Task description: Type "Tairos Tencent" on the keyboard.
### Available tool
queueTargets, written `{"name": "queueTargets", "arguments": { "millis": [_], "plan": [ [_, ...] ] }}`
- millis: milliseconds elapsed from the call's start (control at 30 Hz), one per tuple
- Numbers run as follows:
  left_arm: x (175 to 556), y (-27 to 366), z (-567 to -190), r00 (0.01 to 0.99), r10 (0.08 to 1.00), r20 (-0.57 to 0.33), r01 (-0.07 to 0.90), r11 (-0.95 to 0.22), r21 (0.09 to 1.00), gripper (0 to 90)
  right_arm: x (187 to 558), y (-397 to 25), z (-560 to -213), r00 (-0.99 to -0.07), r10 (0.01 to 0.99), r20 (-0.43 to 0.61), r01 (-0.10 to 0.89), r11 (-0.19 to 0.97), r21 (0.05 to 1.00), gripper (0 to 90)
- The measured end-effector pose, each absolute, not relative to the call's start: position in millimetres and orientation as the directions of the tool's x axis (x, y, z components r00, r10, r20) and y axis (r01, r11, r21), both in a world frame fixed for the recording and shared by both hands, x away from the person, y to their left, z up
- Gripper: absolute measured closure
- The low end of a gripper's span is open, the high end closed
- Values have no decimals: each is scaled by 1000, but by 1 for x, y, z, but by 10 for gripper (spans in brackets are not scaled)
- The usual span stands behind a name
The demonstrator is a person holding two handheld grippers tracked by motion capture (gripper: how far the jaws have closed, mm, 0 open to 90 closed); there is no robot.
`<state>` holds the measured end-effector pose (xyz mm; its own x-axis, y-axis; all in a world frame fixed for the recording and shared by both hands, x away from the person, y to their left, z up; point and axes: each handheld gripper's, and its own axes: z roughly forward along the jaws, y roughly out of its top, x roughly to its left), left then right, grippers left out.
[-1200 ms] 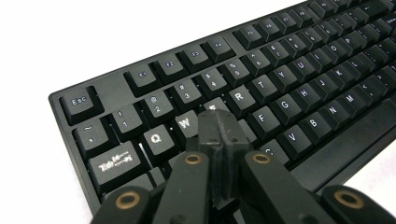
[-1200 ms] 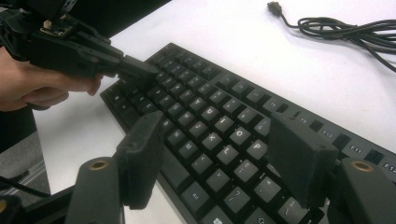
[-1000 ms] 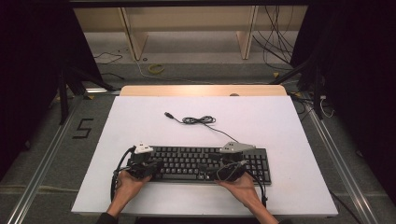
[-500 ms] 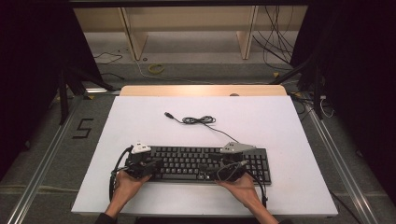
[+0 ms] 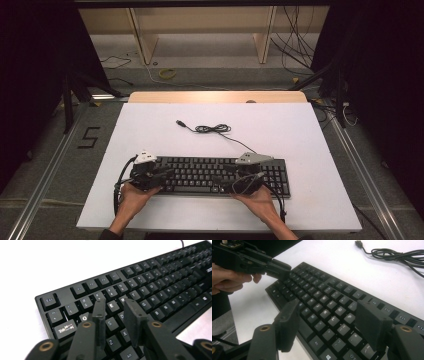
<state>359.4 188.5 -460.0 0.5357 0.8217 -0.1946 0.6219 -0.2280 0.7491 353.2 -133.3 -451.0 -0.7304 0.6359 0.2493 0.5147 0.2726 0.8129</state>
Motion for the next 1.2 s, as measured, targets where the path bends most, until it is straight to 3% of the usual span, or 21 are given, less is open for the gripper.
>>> {"name": "queueTargets", "arguments": {
  "millis": [333, 667, 933, 1200],
  "plan": [
    [355, 189, -454, 542, 813, -212, 604, -203, 771, 432, 353, -134, -450, -732, 634, 249, 513, 272, 814, 374],
    [348, 195, -449, 531, 817, -224, 589, -166, 791, 327, 351, -132, -450, -741, 624, 249, 509, 280, 814, 389],
    [343, 197, -447, 525, 818, -235, 581, -142, 802, 294, 347, -126, -452, -754, 609, 246, 505, 298, 810, 506],
    [340, 198, -447, 526, 818, -234, 574, -138, 807, 282, 344, -116, -456, -766, 593, 247, 506, 320, 801, 706]
  ]
}}
